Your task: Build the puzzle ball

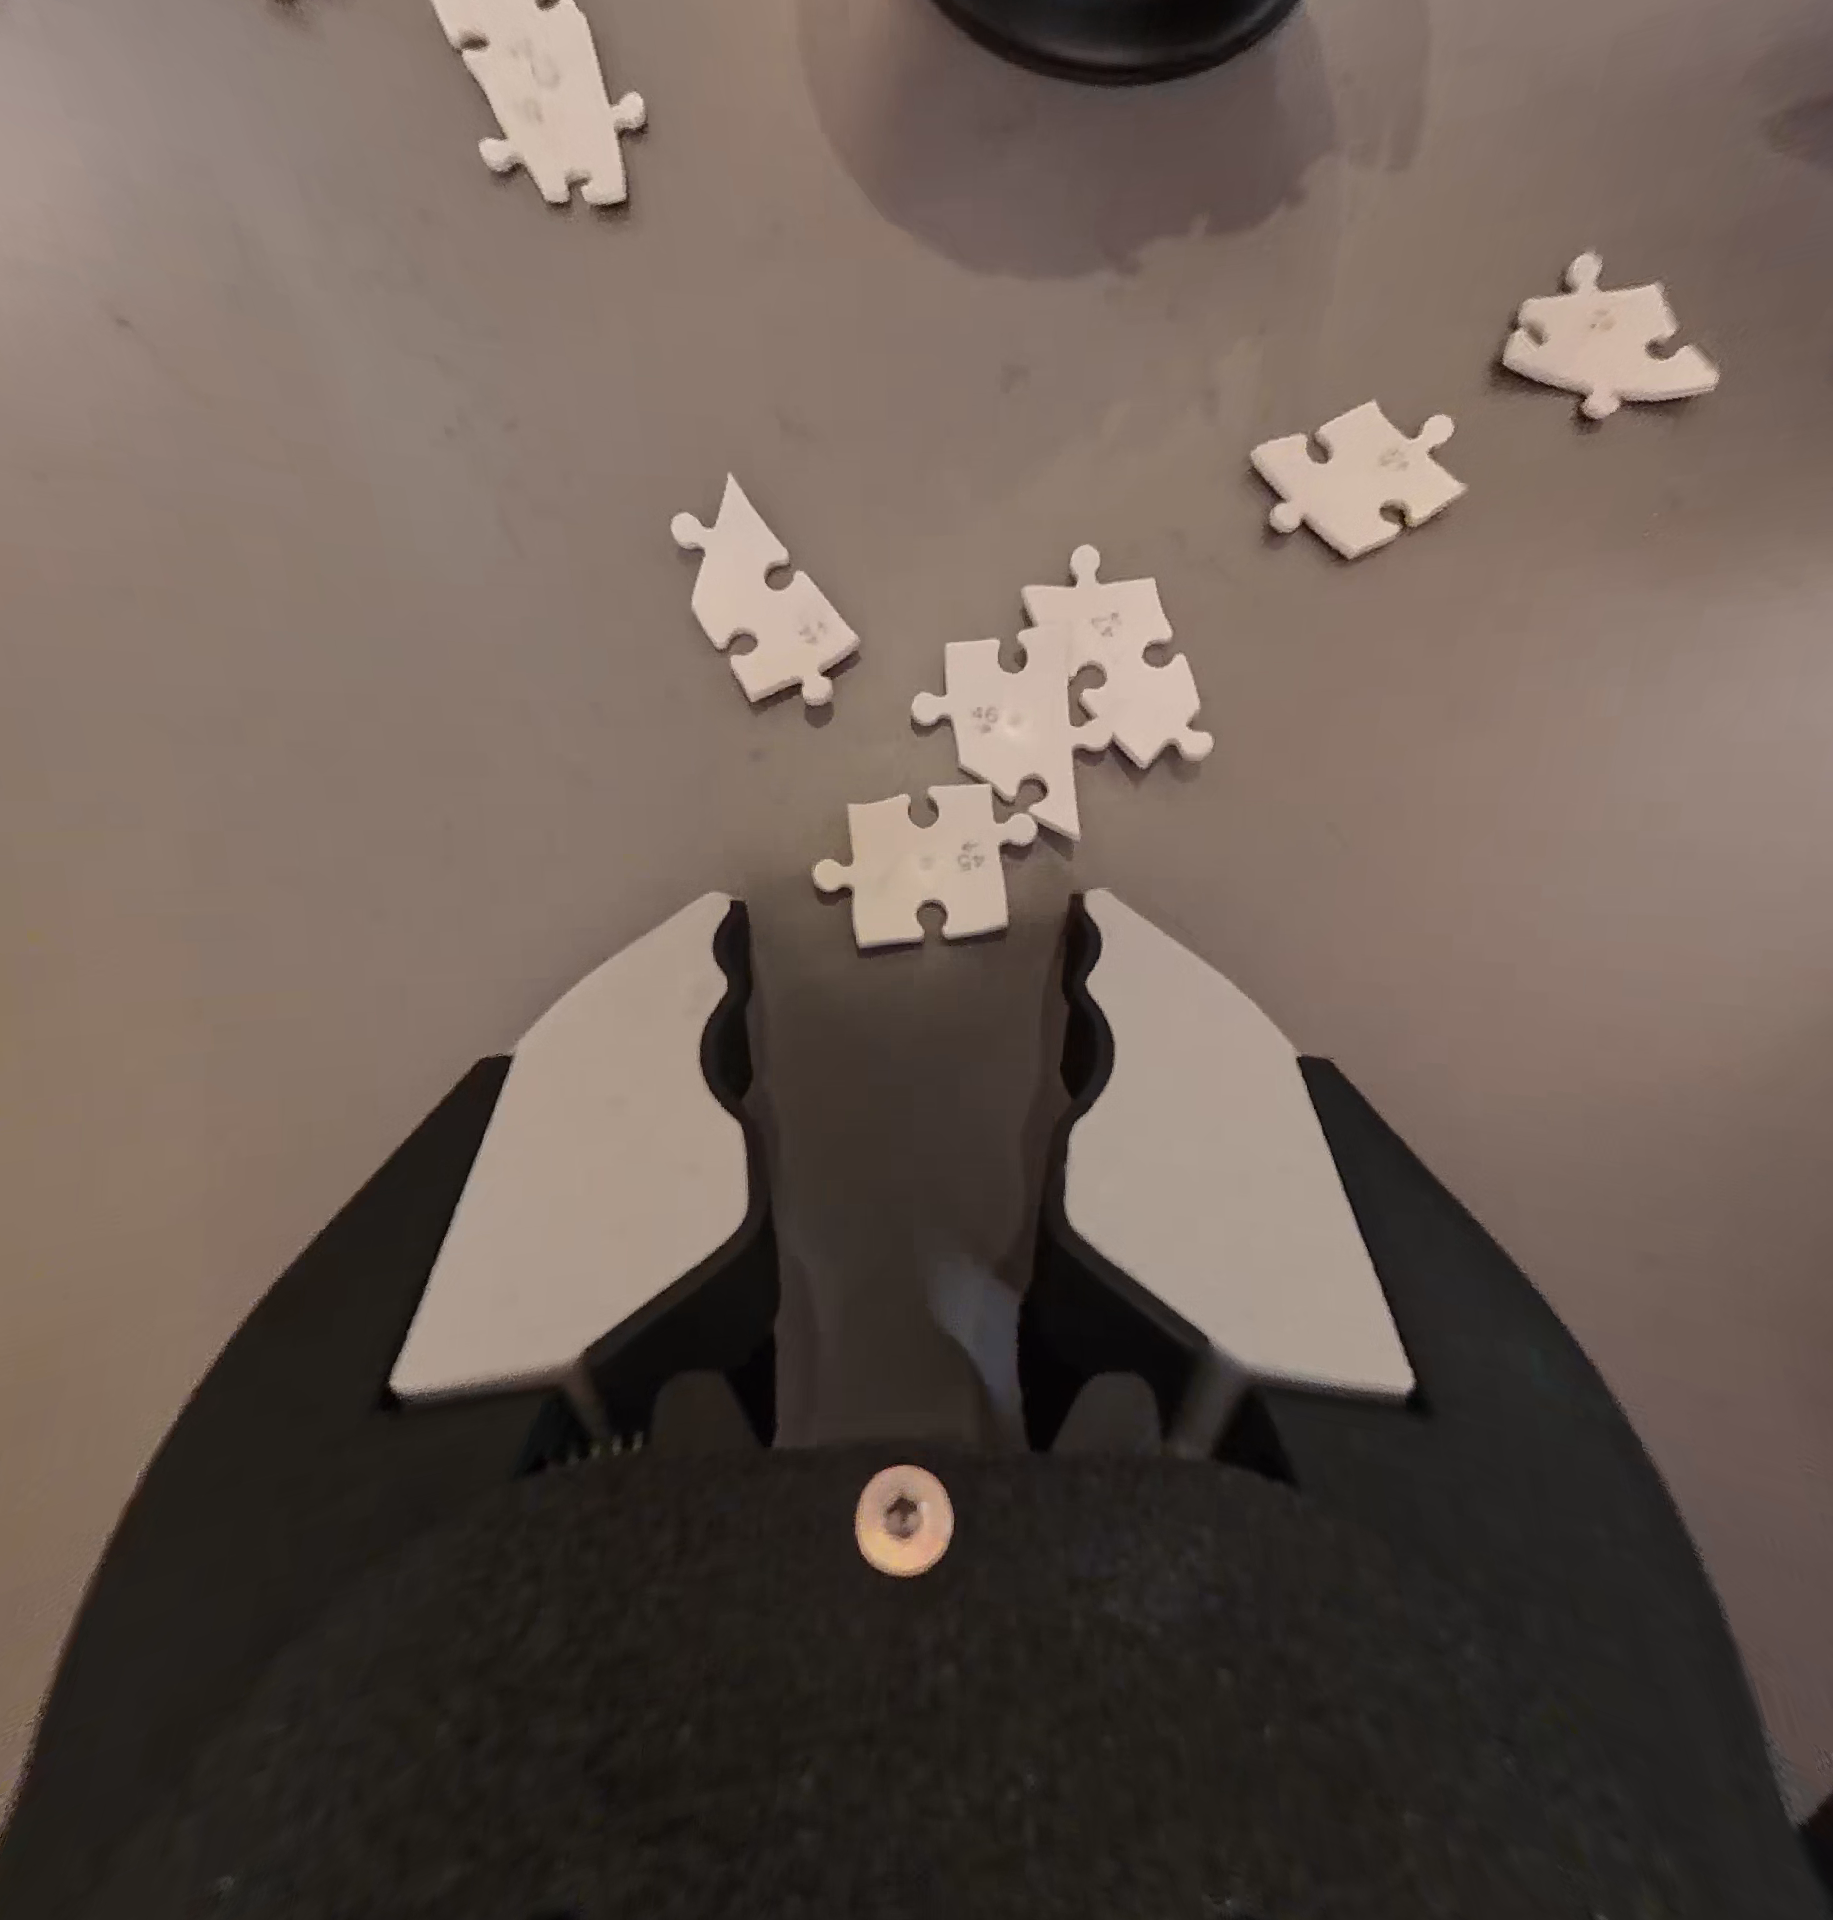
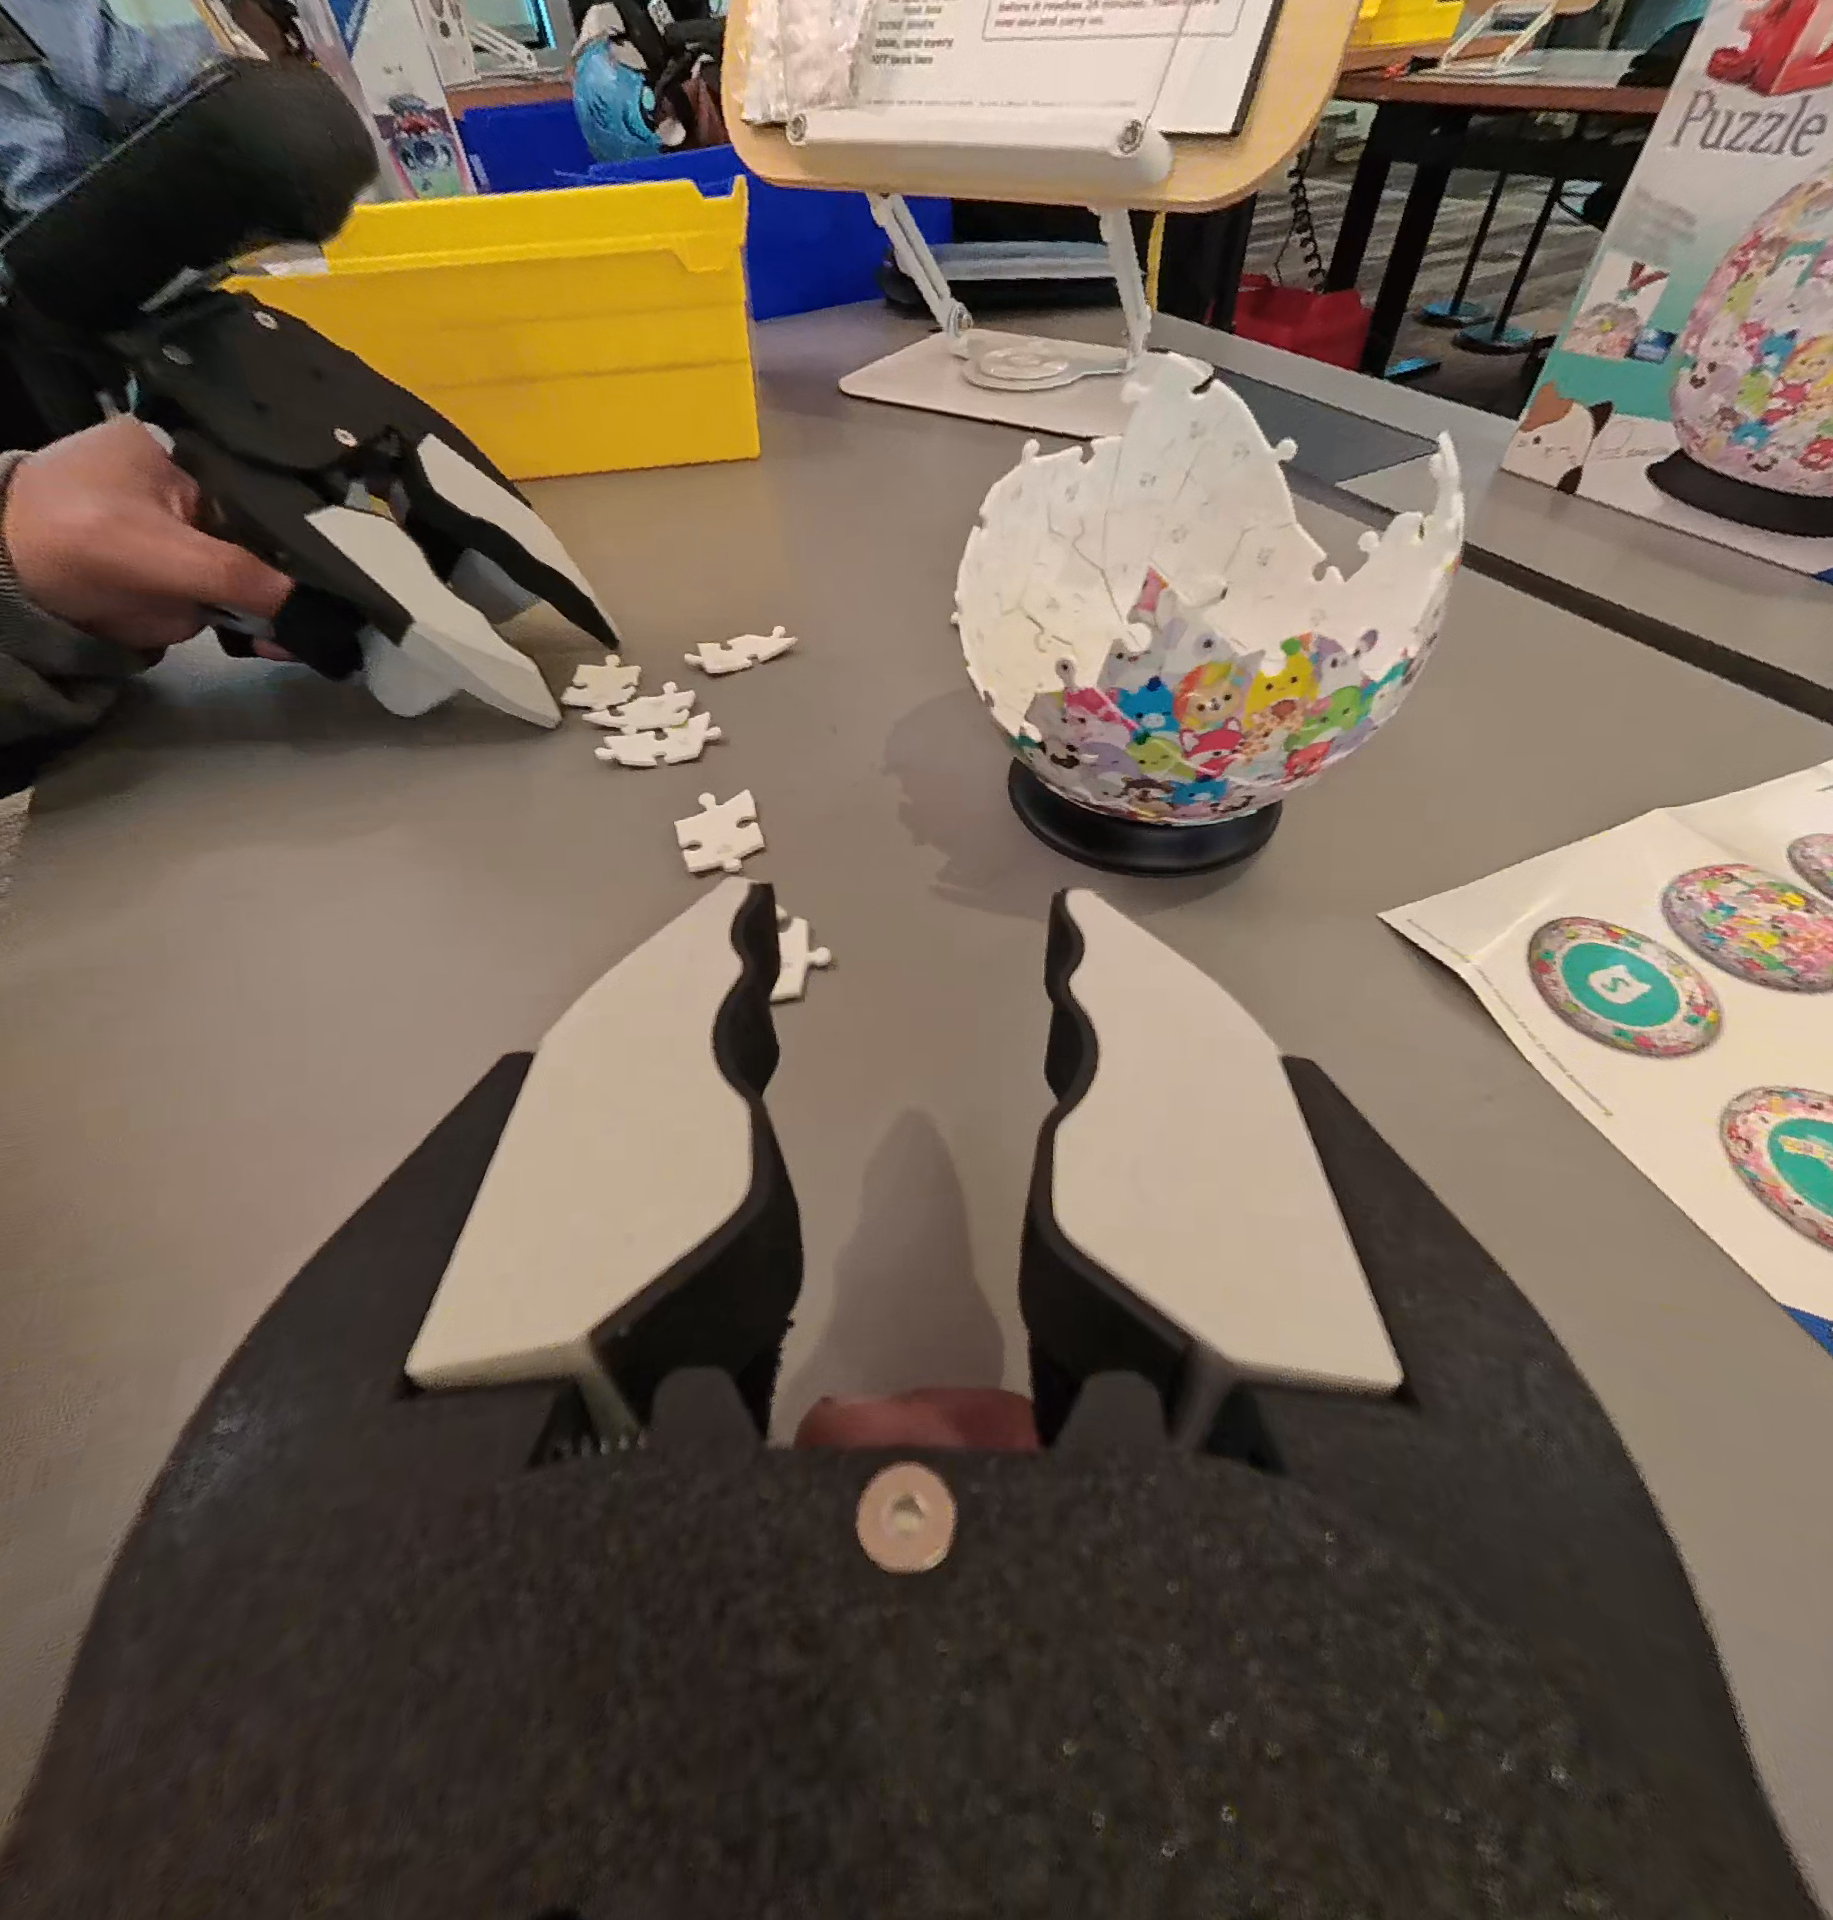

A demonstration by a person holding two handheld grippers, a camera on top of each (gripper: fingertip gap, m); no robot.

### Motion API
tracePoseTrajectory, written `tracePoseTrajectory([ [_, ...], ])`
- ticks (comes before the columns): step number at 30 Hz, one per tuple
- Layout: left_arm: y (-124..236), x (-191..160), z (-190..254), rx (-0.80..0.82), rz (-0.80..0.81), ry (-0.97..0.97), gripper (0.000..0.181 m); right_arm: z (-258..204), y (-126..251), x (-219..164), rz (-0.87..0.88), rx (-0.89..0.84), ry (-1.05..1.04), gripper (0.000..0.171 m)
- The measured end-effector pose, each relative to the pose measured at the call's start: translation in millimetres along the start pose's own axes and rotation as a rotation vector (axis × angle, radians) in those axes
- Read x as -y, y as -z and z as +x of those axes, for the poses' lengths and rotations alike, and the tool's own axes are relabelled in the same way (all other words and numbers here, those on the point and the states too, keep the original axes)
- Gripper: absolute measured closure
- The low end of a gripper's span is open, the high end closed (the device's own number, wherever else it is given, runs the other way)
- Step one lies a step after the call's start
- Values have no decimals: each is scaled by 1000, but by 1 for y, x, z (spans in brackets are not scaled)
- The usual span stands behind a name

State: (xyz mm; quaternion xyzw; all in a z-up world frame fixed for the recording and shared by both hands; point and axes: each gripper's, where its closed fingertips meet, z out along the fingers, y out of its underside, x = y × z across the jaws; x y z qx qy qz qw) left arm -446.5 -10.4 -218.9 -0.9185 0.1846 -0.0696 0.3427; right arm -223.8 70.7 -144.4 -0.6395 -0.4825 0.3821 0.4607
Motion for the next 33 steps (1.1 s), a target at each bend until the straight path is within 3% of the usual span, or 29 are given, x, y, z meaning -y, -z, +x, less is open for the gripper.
tracePoseTrajectory([
  [6, 1, 14, -3, 55, 36, -26, 126, 5, 4, 1, 21, 17, -49, 122],
  [12, -4, 26, 4, -17, 69, -44, 126, 5, 8, 6, 37, 25, -51, 122],
  [16, -2, 41, 37, -150, 98, -64, 130, 7, 10, 6, 36, 9, -25, 123],
  [20, -3, 54, 66, -109, 103, -180, 127, 6, 9, 4, 27, 9, -19, 123],
  [25, 6, 55, 22, 53, 96, -204, 129, 4, 8, 2, 8, 8, 0, 123],
  [29, 5, 52, -7, -84, 91, -117, 128, 1, 7, 2, 12, 21, 5, 124],
  [33, -15, 44, -21, -101, -5, -144, 129, 1, 4, 3, 6, 27, 7, 124],
])
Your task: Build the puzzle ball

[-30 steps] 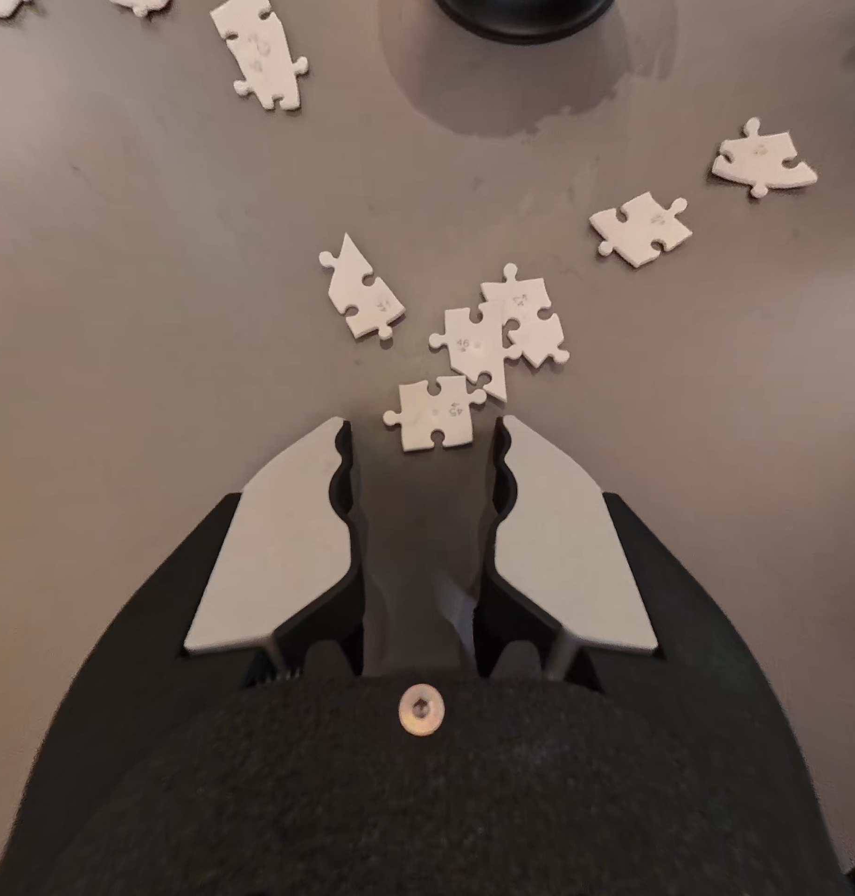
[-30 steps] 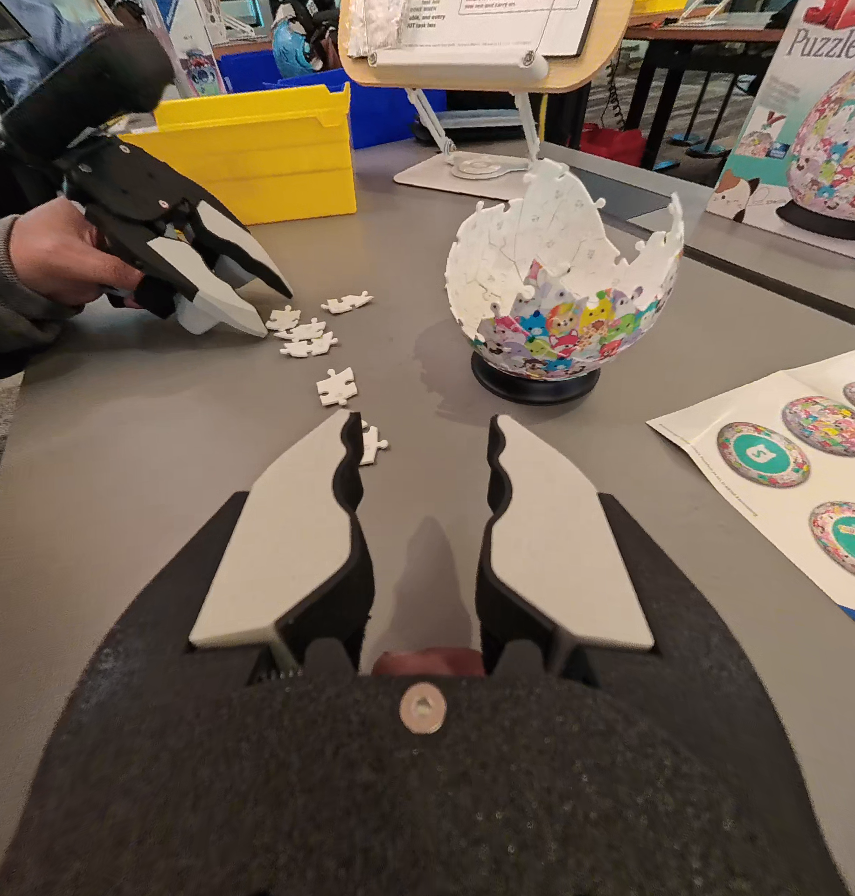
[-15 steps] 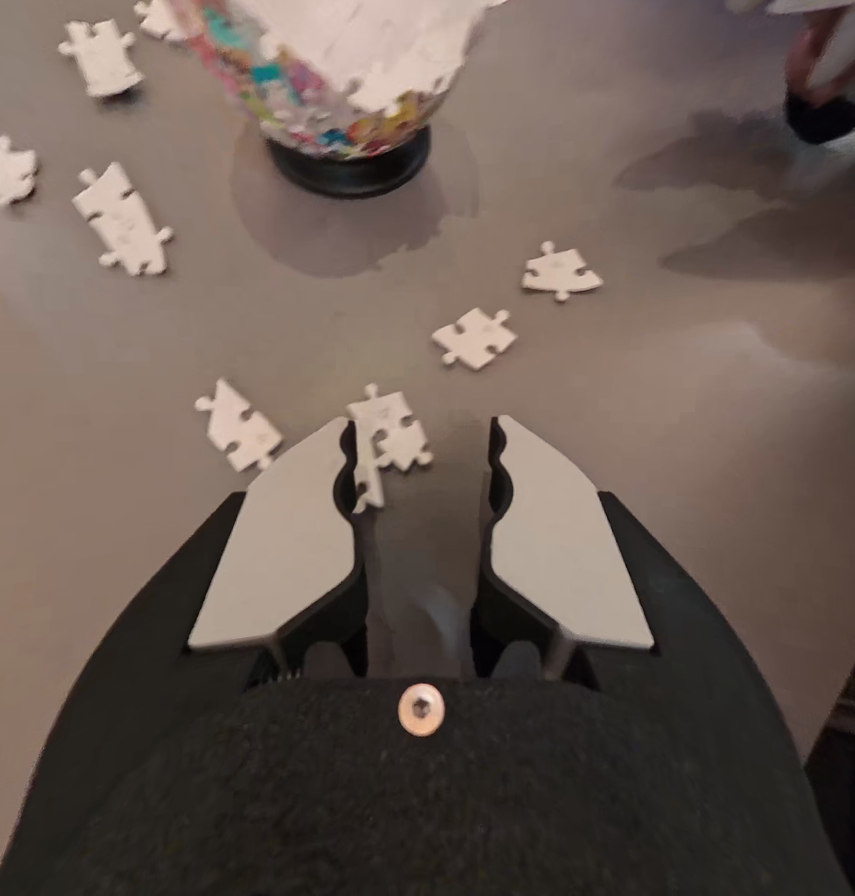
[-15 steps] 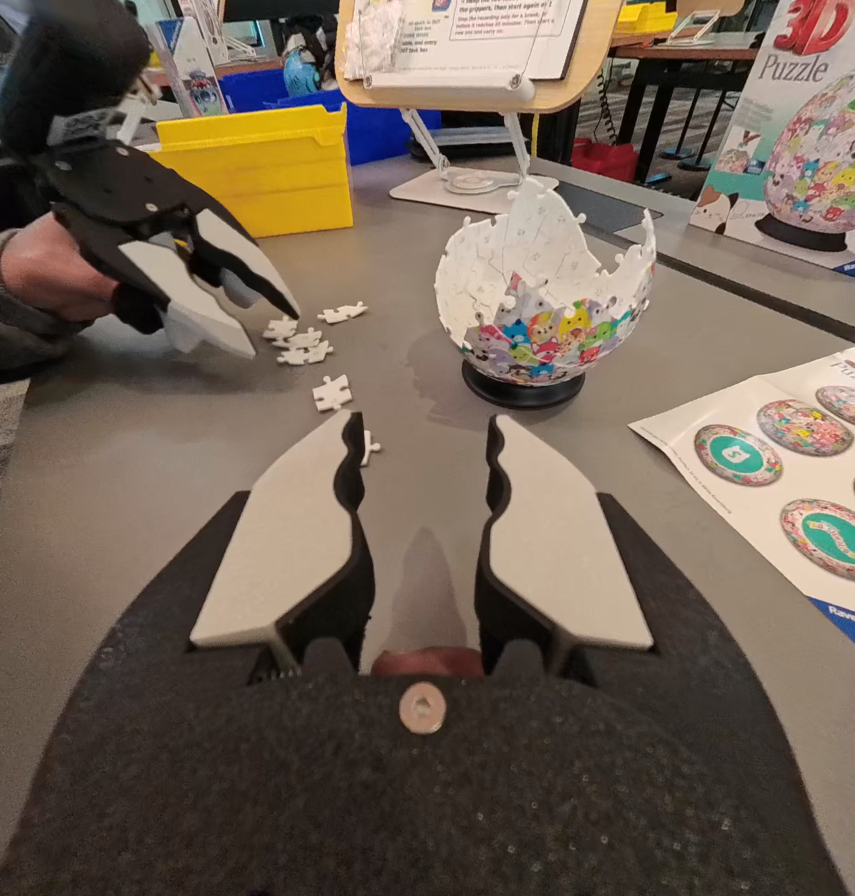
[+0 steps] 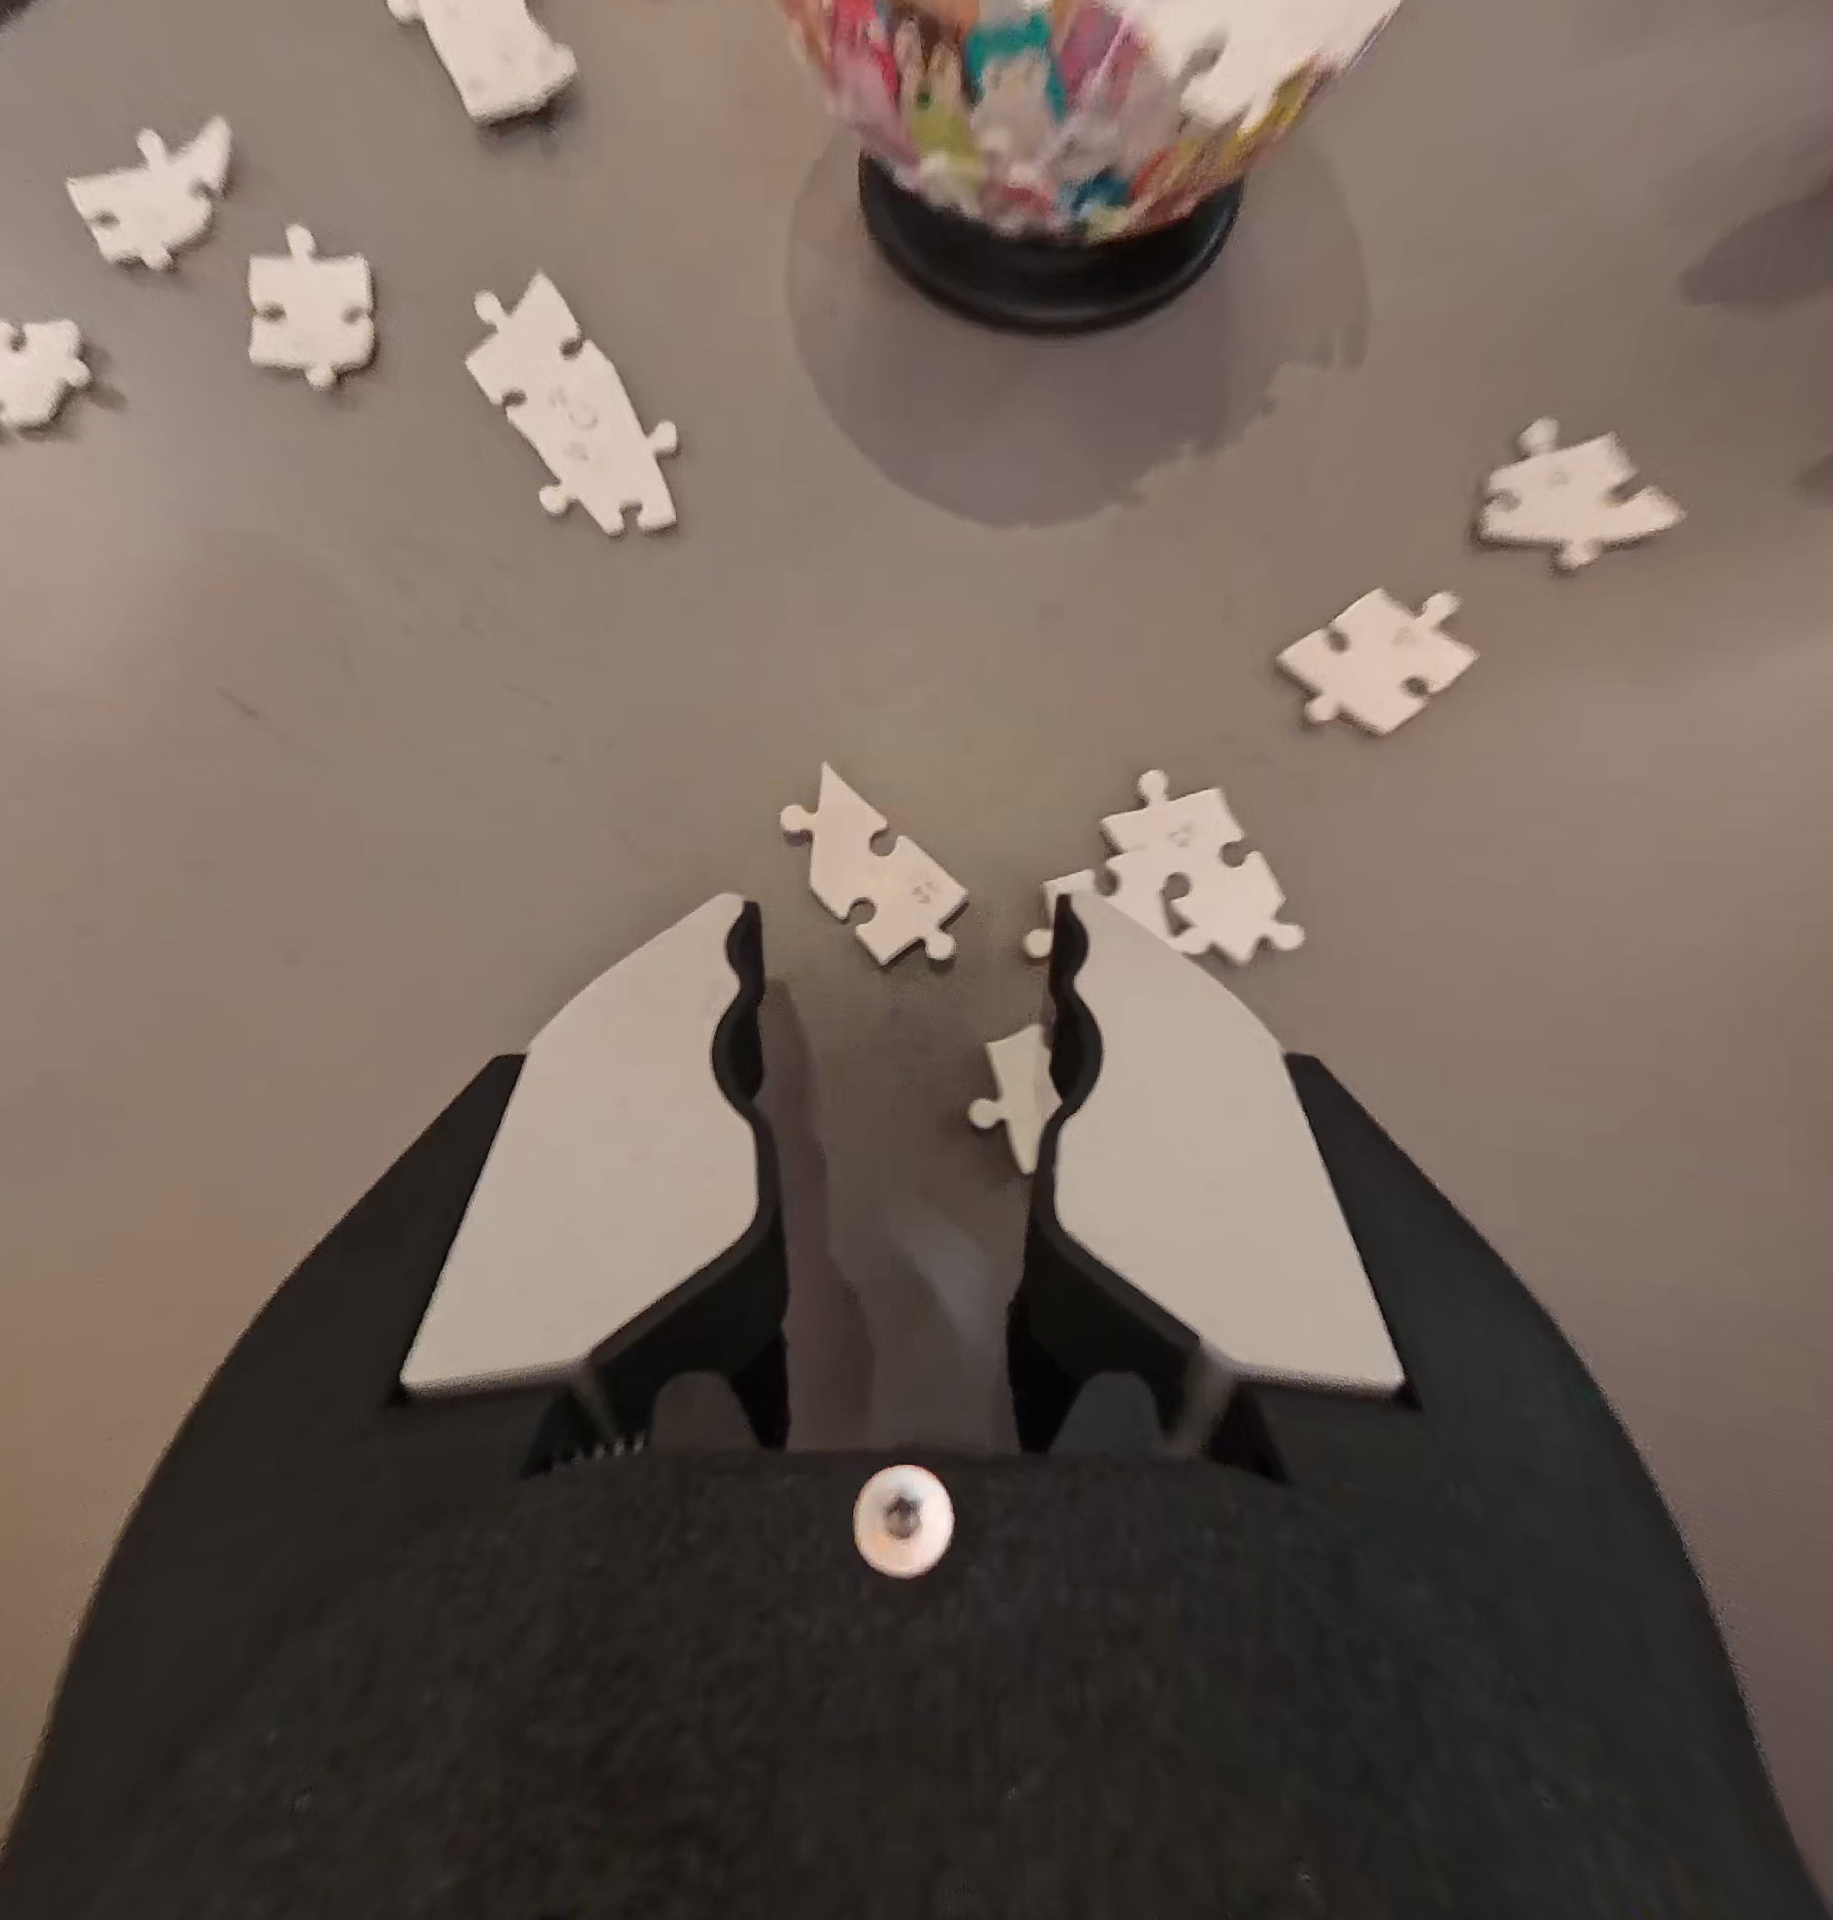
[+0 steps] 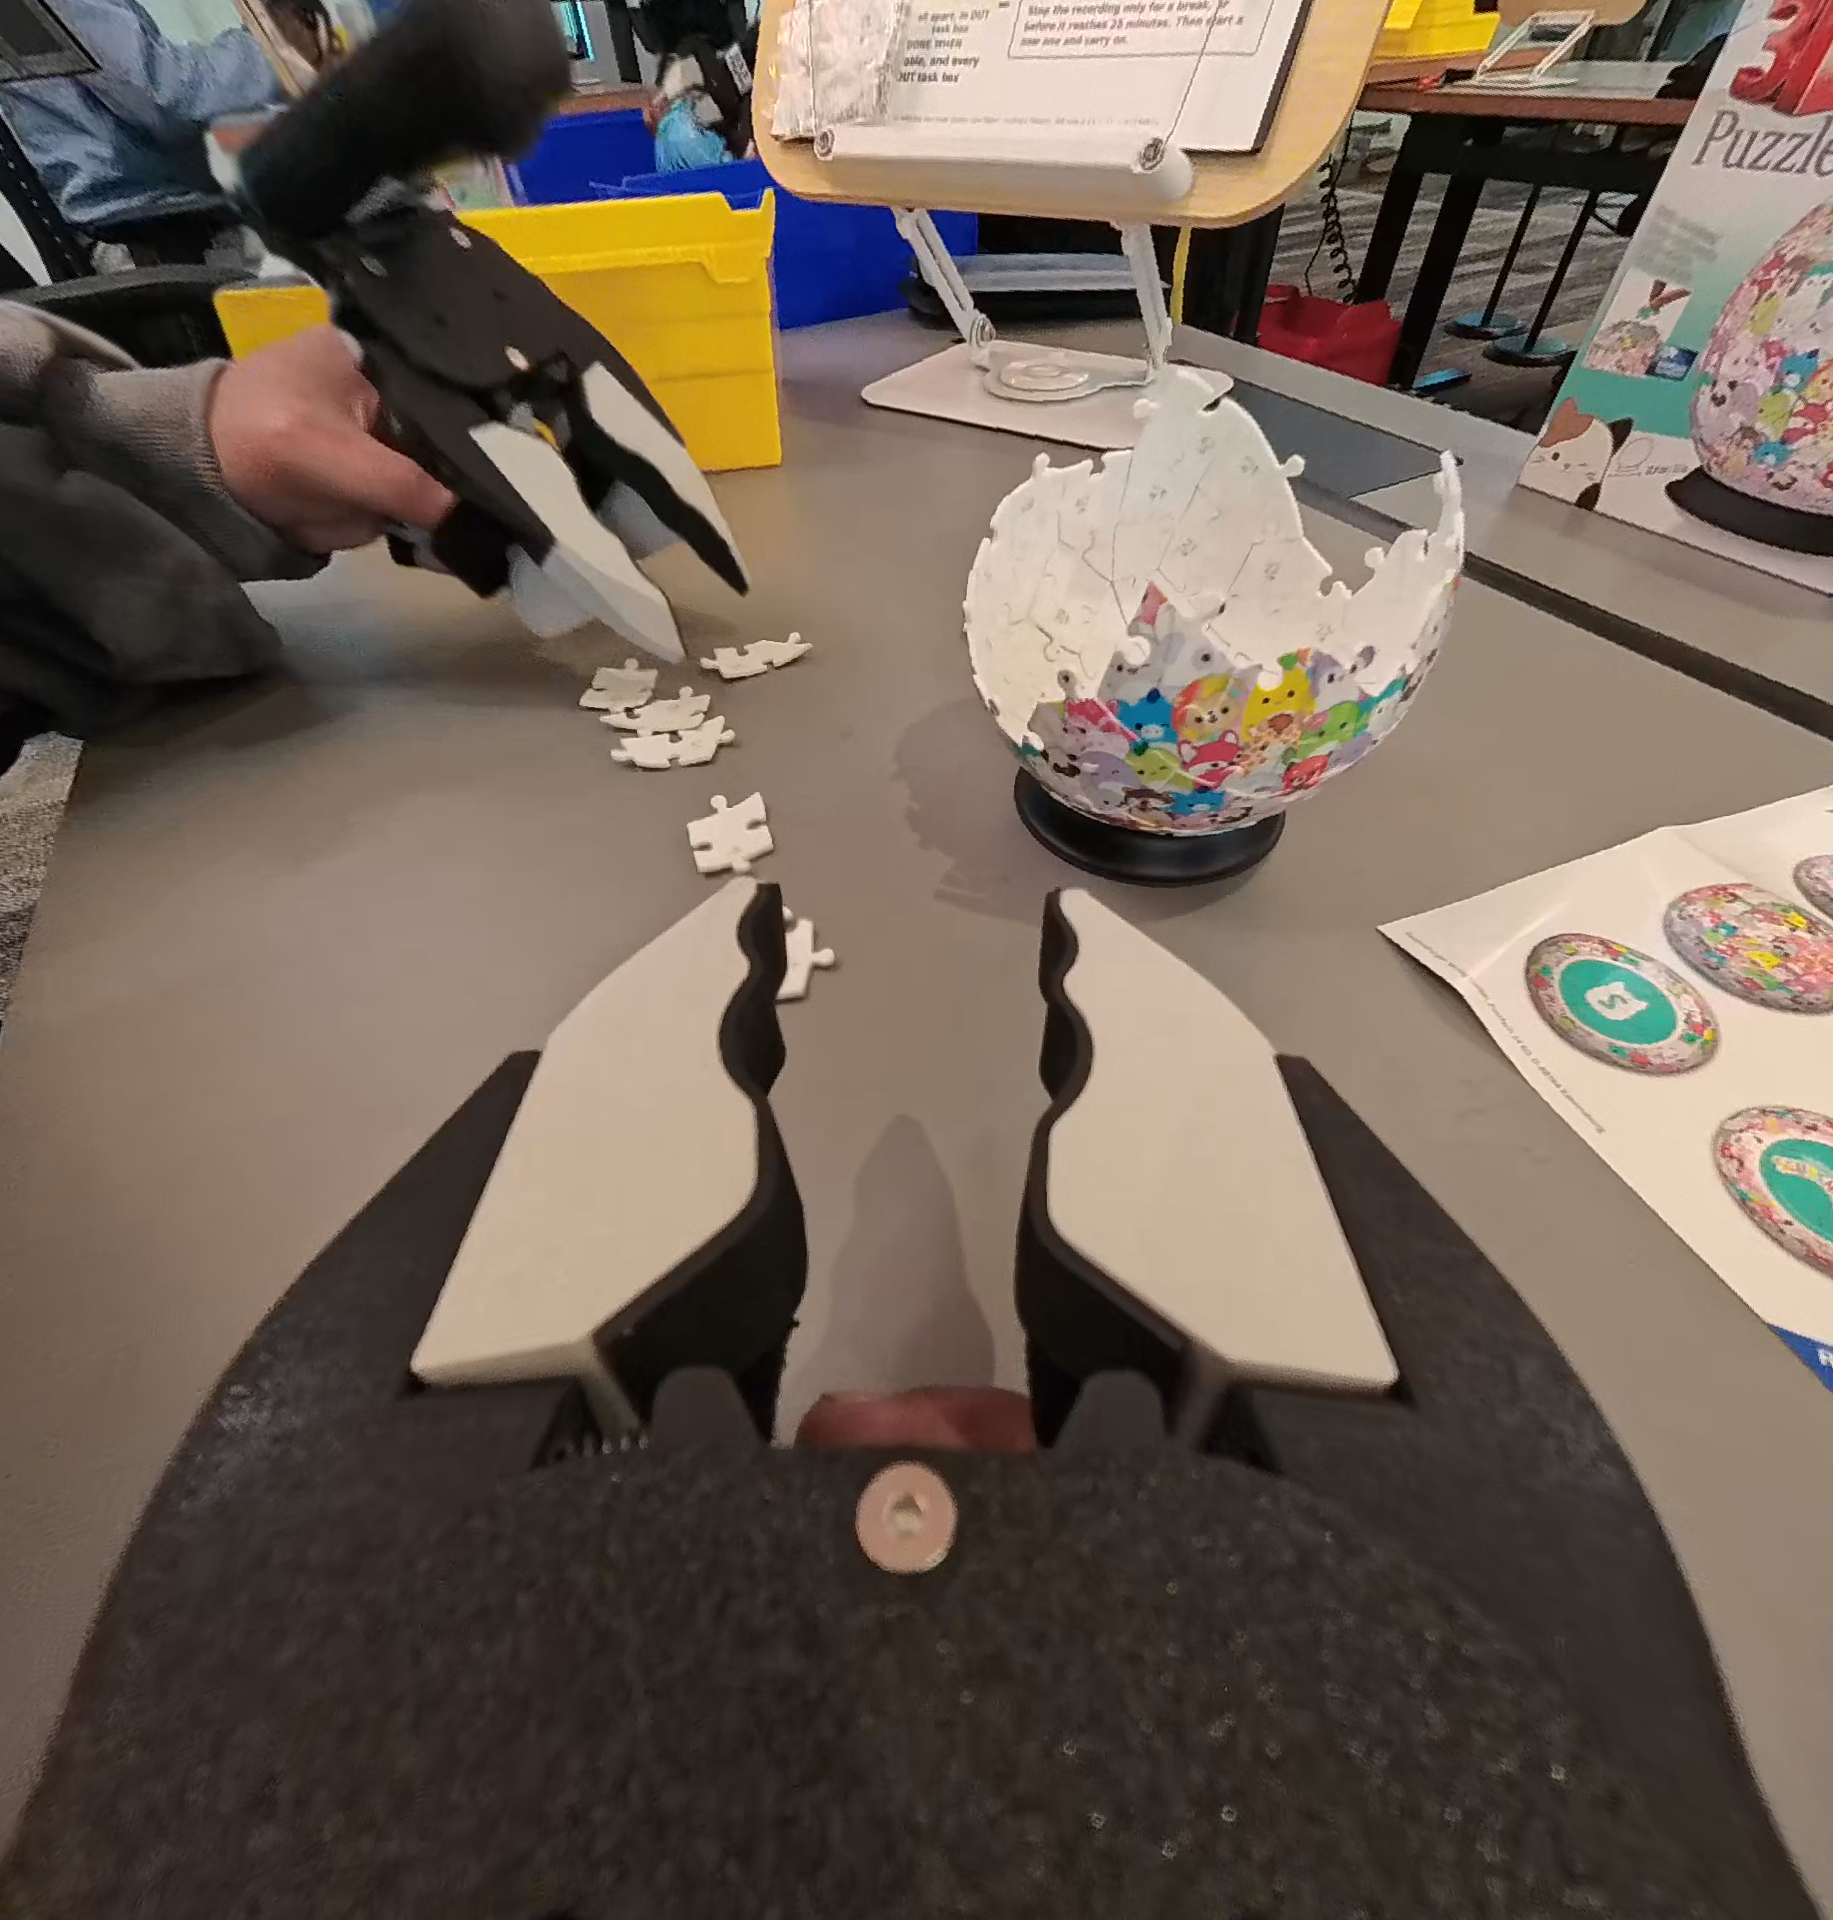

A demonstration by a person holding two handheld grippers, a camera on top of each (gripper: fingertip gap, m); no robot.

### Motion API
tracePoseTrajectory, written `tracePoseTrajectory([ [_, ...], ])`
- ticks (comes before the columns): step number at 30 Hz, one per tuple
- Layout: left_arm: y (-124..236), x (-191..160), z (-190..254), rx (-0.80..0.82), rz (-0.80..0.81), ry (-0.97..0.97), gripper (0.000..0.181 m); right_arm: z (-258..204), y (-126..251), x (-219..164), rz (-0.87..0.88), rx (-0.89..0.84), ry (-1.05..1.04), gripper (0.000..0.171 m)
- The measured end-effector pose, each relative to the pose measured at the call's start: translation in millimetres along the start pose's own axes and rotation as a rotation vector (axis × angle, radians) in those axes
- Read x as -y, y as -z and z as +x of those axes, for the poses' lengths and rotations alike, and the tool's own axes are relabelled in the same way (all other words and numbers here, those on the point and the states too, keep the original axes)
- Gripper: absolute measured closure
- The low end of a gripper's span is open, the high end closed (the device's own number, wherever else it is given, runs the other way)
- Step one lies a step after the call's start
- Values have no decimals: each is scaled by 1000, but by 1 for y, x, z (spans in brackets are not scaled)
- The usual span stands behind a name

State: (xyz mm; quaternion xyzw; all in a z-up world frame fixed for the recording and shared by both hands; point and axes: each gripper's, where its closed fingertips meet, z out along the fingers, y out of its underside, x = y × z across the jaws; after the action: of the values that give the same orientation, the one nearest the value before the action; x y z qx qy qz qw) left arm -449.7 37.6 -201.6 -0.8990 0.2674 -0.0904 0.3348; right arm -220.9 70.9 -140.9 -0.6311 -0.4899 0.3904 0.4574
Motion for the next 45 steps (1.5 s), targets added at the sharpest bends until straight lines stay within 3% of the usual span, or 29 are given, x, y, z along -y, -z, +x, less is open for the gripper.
tracePoseTrajectory([
  [5, -16, -8, 2, -8, -67, -8, 138, -1, -2, -3, -17, 4, 15, 125],
  [8, -16, -9, -1, 4, -80, -18, 165, -5, -4, -3, -16, 20, 11, 125],
  [12, -15, -10, -1, 16, -101, -41, 166, -9, -6, -6, -36, 27, 38, 125],
  [16, 0, 7, 14, 55, -46, -186, 166, -20, -6, -1, -29, 69, 47, 132],
  [23, 40, 61, 118, -41, 96, -472, 166, -68, -7, 27, 12, 331, -115, 133],
  [29, 43, 73, 183, -35, 111, -725, 166, -87, 1, 27, -23, 532, -234, 143],
  [35, 35, 70, 195, 87, 79, -898, 166, -95, 9, 27, -30, 660, -321, 147],
  [45, 35, 66, 200, 85, 104, -929, 166, -109, 12, 8, -142, 677, -210, 151],
])
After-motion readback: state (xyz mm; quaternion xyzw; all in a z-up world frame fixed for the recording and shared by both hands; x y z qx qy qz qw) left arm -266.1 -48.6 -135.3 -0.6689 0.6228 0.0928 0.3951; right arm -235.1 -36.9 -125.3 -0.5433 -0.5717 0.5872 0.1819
